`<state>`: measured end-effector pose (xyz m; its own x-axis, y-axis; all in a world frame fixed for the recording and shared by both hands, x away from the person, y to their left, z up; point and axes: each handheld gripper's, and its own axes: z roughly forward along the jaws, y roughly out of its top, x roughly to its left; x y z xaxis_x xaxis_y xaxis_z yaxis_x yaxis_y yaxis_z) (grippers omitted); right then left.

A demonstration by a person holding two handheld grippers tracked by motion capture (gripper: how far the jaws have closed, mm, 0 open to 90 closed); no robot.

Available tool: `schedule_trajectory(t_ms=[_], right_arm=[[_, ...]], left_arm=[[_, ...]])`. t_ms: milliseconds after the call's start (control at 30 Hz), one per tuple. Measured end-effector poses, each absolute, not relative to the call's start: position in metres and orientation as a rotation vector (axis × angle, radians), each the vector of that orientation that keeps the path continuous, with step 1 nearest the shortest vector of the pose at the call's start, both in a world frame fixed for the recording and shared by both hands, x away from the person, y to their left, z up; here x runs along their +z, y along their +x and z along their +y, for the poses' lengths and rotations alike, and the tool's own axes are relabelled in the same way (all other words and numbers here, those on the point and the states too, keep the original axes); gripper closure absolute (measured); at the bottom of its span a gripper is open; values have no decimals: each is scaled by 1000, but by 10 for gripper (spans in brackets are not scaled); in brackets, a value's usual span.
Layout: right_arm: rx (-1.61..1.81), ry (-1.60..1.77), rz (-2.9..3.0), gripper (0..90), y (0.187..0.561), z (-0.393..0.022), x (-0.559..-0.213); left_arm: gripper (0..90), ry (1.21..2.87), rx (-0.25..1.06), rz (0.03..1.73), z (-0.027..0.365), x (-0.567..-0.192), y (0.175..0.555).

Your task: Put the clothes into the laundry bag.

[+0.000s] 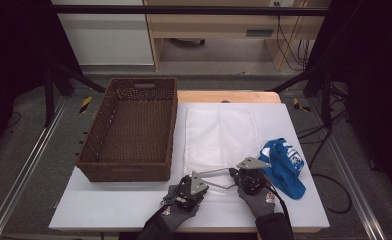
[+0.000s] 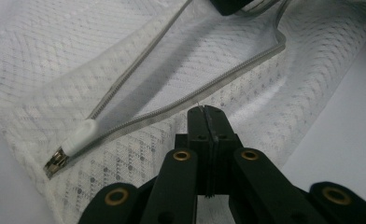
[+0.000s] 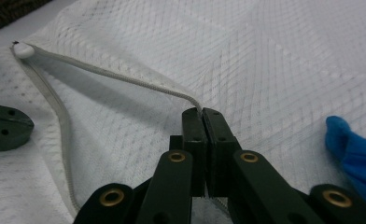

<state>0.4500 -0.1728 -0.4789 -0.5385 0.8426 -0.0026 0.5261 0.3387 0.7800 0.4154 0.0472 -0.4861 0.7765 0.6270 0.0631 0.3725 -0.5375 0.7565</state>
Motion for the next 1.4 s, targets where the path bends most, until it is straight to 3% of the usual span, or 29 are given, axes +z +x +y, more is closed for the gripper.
schedule_trajectory(t_ms=[467, 1033, 1400], right_arm=[[1190, 1153, 2090, 889, 447, -180, -443], [1209, 1145, 2098, 889, 445, -182, -440], [1217, 1135, 2104, 888, 445, -182, -439]], left_arm=[[868, 2209, 413, 747, 45, -483, 416], [602, 2062, 507, 733, 54, -424, 429], [564, 2116, 552, 703, 25, -427, 454]])
